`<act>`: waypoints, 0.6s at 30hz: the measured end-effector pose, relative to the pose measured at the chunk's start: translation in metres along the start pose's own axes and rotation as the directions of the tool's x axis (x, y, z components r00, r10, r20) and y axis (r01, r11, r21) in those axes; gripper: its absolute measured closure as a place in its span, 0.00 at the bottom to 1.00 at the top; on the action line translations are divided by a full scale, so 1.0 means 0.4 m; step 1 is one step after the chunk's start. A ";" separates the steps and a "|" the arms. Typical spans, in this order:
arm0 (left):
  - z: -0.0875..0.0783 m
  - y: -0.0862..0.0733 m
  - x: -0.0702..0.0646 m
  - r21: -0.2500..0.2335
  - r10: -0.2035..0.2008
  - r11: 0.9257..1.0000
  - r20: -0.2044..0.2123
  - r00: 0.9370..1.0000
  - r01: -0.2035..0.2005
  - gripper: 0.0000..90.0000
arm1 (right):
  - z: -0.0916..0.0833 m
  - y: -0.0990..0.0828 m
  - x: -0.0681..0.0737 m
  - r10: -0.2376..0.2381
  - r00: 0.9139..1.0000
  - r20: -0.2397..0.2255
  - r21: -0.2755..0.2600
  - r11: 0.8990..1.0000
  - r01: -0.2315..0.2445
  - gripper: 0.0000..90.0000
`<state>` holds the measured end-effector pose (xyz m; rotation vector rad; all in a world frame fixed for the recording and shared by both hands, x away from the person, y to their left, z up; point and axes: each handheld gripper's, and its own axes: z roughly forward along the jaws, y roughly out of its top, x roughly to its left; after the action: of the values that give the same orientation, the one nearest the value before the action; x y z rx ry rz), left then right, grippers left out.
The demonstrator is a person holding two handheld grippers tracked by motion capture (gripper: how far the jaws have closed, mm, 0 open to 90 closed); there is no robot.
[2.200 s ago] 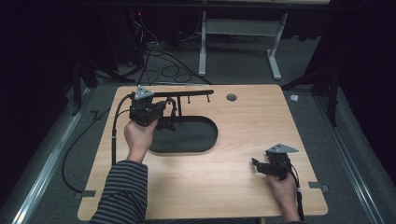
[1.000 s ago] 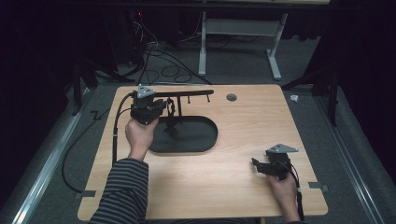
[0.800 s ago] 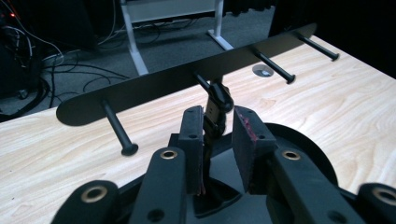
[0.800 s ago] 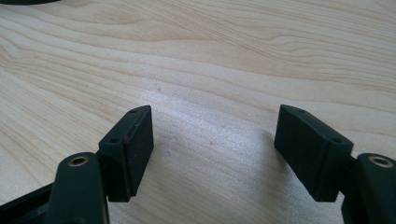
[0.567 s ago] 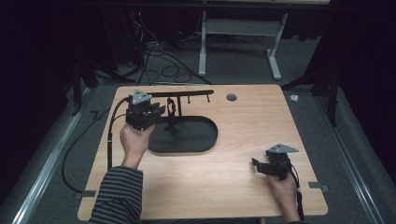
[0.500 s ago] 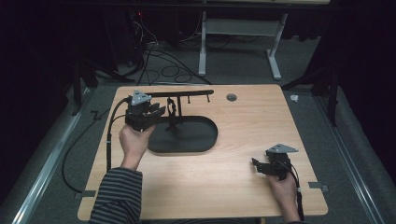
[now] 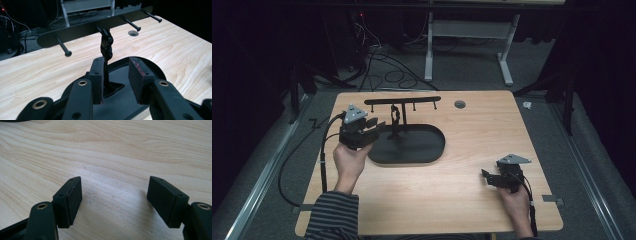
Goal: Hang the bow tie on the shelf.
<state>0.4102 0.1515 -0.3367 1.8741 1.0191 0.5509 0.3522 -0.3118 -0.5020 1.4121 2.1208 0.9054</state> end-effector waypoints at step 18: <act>-0.039 -0.052 0.005 -0.003 -0.011 1.000 -0.032 0.999 0.011 0.70 | 0.000 0.000 0.000 -0.003 1.000 0.001 0.000 1.000 0.003 0.33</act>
<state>0.3915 0.1662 -0.3472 1.8611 1.0482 0.5775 0.3522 -0.3117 -0.5020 1.4083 2.1221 0.9029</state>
